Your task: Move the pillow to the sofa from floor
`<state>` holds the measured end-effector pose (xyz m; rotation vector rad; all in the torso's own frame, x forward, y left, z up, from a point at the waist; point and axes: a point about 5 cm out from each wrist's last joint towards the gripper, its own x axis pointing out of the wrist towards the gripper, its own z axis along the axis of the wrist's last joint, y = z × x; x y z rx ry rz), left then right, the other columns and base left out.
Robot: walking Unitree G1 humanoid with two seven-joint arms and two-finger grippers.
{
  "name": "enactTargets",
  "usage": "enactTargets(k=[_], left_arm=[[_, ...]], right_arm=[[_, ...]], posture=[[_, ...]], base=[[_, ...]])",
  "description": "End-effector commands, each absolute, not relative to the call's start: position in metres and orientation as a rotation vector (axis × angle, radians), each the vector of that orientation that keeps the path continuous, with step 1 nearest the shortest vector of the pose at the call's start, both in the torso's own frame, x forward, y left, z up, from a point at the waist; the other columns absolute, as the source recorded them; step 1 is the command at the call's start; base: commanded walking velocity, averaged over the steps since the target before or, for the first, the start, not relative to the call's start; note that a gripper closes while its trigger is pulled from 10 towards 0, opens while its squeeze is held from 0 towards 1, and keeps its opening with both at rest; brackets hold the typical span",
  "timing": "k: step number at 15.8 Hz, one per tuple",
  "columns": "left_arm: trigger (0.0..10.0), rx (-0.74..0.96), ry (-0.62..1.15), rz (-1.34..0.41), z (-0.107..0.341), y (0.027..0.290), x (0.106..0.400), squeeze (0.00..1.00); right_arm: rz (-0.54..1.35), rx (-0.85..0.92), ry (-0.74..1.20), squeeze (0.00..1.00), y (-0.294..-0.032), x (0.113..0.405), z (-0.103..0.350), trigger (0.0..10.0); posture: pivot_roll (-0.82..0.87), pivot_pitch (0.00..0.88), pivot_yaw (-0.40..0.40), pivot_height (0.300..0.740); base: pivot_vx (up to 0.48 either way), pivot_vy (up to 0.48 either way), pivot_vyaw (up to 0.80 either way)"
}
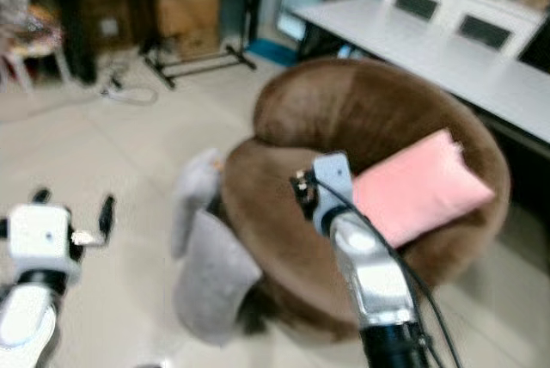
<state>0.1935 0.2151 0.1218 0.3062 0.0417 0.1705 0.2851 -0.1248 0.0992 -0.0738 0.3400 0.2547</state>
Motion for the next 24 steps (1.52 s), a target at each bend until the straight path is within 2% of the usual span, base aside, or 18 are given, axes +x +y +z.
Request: enactTargets(k=[1,2,4,7,9,12,14,19,22,24], left_arm=[[10.0,0.320,0.042,0.181,0.121,0.213,0.194,0.00],[10.0,0.334,0.039,0.212,0.119,0.216,0.194,0.00],[10.0,0.336,0.041,0.230,0.111,0.221,0.188,0.00],[10.0,0.327,0.065,0.179,0.101,0.221,0.180,0.00],[10.0,0.344,0.075,0.094,0.097,0.210,0.183,0.00],[10.0,0.360,0.064,0.026,0.098,0.210,0.187,0.00],[10.0,0.361,0.052,0.011,0.107,0.223,0.192,0.00],[10.0,0.360,0.034,-0.031,0.116,0.230,0.208,0.00],[10.0,0.324,0.032,-0.059,0.111,0.222,0.217,0.00],[10.0,0.291,0.011,-0.038,0.110,0.214,0.217,0.00]], right_arm=[[0.203,-0.081,0.290,0.00,-0.136,0.289,0.107,10.0],[0.161,-0.059,0.259,0.00,-0.140,0.289,0.109,10.0],[0.115,-0.095,0.322,0.00,-0.149,0.285,0.094,10.0],[0.211,-0.167,0.424,0.00,-0.146,0.277,0.076,10.0],[0.226,-0.168,0.429,0.00,-0.146,0.275,0.072,10.0],[0.197,-0.153,0.381,0.00,-0.142,0.274,0.080,10.0],[0.162,-0.112,0.357,0.00,-0.138,0.263,0.083,10.0],[0.091,-0.084,0.368,0.00,-0.140,0.246,0.077,10.0],[0.074,-0.100,0.347,0.00,-0.146,0.245,0.084,10.0],[0.079,-0.119,0.342,0.00,-0.153,0.247,0.091,10.0]], posture=[[0.05,0.000,-0.187,0.740],[0.05,0.000,-0.189,0.740],[0.05,0.000,-0.178,0.740],[0.04,0.000,-0.170,0.740],[0.03,0.000,-0.149,0.740],[0.01,0.000,-0.068,0.740],[0.00,0.000,0.012,0.740],[-0.04,0.000,0.097,0.740],[-0.08,0.000,0.077,0.740],[-0.09,0.000,0.023,0.740]], base=[[0.000,0.000,0.00],[0.000,0.000,0.00],[0.000,0.000,0.00],[0.273,0.000,0.00],[0.315,0.000,0.00],[0.315,0.000,0.00],[0.298,0.000,0.00],[0.253,0.000,0.00],[0.247,0.000,0.00],[0.249,0.000,0.65]])
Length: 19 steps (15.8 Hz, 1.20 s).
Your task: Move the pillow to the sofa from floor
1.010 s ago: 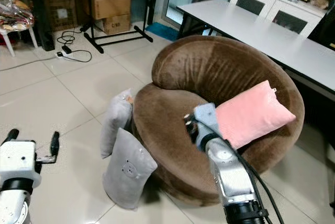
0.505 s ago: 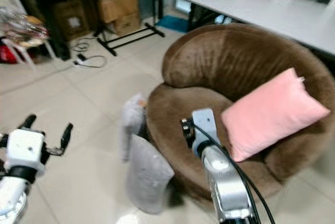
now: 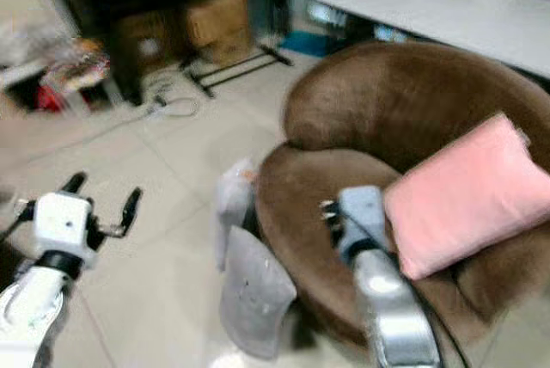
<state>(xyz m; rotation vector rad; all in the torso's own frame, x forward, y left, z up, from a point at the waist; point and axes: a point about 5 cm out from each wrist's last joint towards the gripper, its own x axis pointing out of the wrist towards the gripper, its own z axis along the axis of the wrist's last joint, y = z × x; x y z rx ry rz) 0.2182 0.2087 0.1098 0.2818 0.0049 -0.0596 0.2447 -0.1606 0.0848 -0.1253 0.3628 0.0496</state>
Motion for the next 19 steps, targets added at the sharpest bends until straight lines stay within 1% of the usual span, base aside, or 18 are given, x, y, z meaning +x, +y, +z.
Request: enactTargets(k=[1,3,6,9,14,16,19], left_arm=[[10.0,0.282,0.008,-0.039,0.108,0.211,0.218,0.00],[10.0,0.274,0.001,-0.047,0.108,0.209,0.222,0.00],[10.0,0.277,0.012,-0.052,0.104,0.205,0.219,0.00],[10.0,0.287,0.012,-0.053,0.104,0.206,0.220,0.00],[10.0,0.312,-0.006,-0.057,0.105,0.202,0.220,0.00],[10.0,0.312,-0.017,-0.050,0.106,0.201,0.219,0.00],[10.0,0.315,-0.001,-0.043,0.102,0.199,0.217,0.00]], right_arm=[[0.071,-0.130,0.346,0.00,-0.157,0.249,0.094,10.0],[0.066,-0.142,0.347,0.00,-0.159,0.251,0.098,10.0],[0.047,-0.119,0.357,0.00,-0.162,0.254,0.096,10.0],[0.032,-0.122,0.361,0.00,-0.166,0.257,0.094,10.0],[0.088,-0.131,0.356,0.00,-0.160,0.256,0.095,10.0],[0.146,-0.139,0.365,0.00,-0.156,0.256,0.093,10.0],[0.161,-0.139,0.363,0.00,-0.157,0.257,0.093,10.0]], posture=[[-0.11,0.000,-0.001,0.740],[-0.11,0.000,-0.013,0.740],[-0.10,0.000,-0.015,0.740],[-0.10,0.000,0.002,0.740],[-0.10,0.000,-0.011,0.740],[-0.10,0.000,-0.022,0.740],[-0.10,0.000,-0.034,0.740]], base=[[0.292,0.000,0.80],[0.311,0.000,0.67],[0.322,0.000,0.00],[0.329,0.000,0.00],[0.310,0.000,0.00],[0.000,0.000,0.00],[0.000,0.000,0.00]])
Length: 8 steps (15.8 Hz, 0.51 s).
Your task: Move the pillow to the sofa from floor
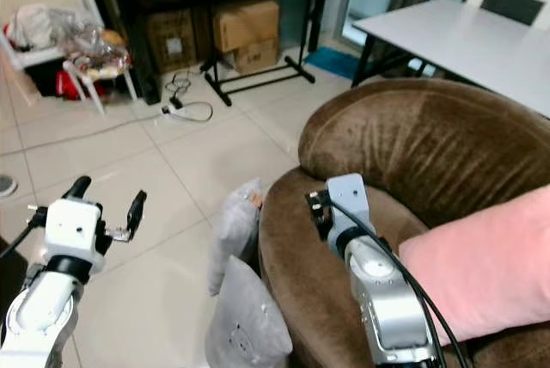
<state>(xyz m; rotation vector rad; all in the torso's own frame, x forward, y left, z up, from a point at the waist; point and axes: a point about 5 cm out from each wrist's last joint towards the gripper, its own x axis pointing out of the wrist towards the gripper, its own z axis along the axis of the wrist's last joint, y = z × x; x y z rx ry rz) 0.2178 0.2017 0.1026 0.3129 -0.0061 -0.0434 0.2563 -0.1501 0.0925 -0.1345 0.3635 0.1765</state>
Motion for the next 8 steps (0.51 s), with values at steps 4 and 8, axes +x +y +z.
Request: enactTargets(k=[4,8], left_arm=[[10.0,0.312,0.002,-0.028,0.1003,0.1987,0.2136,0.00],[10.0,0.311,0.004,-0.011,0.1002,0.1990,0.2114,0.00]], right_arm=[[0.174,-0.155,0.371,0.00,-0.1585,0.2573,0.0920,10.0],[0.192,-0.159,0.362,0.00,-0.1576,0.2617,0.0940,10.0]], posture=[[-0.09,0.000,-0.054,0.740],[-0.08,0.000,-0.069,0.740]], base=[[0.000,0.000,0.00],[0.000,0.000,0.00]])
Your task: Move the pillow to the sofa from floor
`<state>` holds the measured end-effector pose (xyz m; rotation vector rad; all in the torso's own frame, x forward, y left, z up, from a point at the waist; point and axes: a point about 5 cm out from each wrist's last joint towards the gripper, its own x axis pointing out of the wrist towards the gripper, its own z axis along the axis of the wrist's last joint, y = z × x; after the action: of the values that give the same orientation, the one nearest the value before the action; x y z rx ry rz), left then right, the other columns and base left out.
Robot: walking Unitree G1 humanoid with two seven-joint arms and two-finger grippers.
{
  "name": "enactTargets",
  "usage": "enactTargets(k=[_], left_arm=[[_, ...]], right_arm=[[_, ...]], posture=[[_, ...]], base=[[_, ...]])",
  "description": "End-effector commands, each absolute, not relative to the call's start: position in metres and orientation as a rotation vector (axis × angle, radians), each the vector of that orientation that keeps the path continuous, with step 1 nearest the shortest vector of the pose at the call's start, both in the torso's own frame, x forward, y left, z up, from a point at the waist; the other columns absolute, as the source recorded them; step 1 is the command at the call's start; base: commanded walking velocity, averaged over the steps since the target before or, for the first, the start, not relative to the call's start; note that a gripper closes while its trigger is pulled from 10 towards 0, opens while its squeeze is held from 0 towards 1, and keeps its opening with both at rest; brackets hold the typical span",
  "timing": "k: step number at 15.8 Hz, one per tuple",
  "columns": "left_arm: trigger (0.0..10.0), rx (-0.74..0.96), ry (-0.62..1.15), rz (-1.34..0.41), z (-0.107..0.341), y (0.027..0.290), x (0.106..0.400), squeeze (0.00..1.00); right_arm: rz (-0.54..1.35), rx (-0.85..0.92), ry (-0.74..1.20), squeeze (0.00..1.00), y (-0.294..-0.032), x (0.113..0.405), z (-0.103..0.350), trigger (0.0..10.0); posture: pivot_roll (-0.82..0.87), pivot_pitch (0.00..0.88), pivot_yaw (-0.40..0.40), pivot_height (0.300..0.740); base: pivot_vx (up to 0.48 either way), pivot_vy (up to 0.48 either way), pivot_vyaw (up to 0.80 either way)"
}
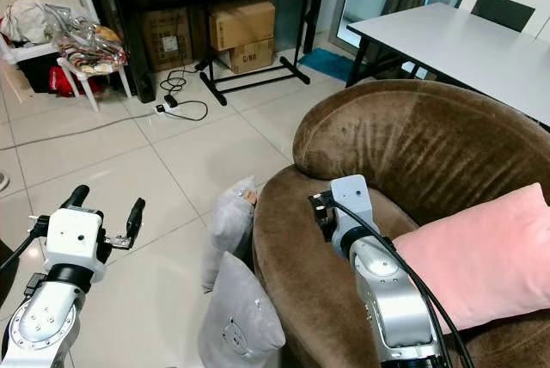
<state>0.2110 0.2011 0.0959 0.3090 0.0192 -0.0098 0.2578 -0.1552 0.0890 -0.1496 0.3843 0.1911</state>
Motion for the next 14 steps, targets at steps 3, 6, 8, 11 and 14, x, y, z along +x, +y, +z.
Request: enactTargets(k=[3,6,8,11,14], left_arm=[[10.0,0.315,0.003,-0.003,0.1007,0.2003,0.2106,0.00],[10.0,0.326,-0.015,0.015,0.1043,0.2031,0.2105,0.00],[10.0,0.328,-0.019,0.025,0.1055,0.2050,0.2107,0.00],[10.0,0.332,-0.019,0.037,0.1055,0.2072,0.2103,0.00],[10.0,0.332,-0.018,0.040,0.1051,0.2075,0.2101,0.00]], right_arm=[[0.203,-0.138,0.366,0.00,-0.1560,0.2622,0.0939,10.0],[0.196,-0.121,0.363,0.00,-0.1560,0.2629,0.0937,10.0],[0.191,-0.121,0.363,0.00,-0.1561,0.2636,0.0932,10.0],[0.188,-0.121,0.366,0.00,-0.1568,0.2650,0.0934,10.0],[0.188,-0.123,0.367,0.00,-0.1575,0.2657,0.0935,10.0]], posture=[[-0.07,0.000,-0.073,0.735],[-0.07,0.000,-0.077,0.715],[-0.07,0.000,-0.078,0.705],[-0.07,0.000,-0.083,0.680],[-0.07,0.000,-0.085,0.665]], base=[[0.000,0.000,0.00],[0.000,0.000,0.00],[0.000,0.000,0.00],[0.000,0.000,0.00],[0.000,0.000,0.00]])
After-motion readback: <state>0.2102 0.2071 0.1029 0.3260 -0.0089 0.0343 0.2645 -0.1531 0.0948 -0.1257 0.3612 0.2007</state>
